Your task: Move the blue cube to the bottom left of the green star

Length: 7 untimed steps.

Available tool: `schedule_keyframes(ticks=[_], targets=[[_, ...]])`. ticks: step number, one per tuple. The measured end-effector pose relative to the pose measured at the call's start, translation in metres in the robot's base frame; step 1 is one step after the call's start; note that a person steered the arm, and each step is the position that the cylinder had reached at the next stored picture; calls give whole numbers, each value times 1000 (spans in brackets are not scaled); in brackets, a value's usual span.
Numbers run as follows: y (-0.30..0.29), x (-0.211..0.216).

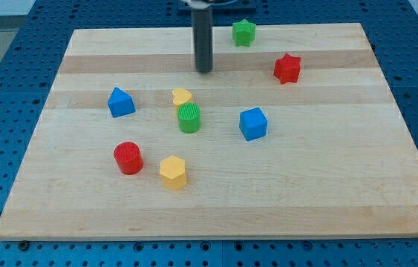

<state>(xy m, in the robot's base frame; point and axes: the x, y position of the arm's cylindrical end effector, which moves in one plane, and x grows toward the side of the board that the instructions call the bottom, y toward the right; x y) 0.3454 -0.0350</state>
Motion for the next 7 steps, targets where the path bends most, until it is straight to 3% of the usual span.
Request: schedule_keyframes(ticks=[1, 2, 3, 4, 7], targets=[[58, 65], [172, 89], [232, 122], [208, 166], [195, 150]])
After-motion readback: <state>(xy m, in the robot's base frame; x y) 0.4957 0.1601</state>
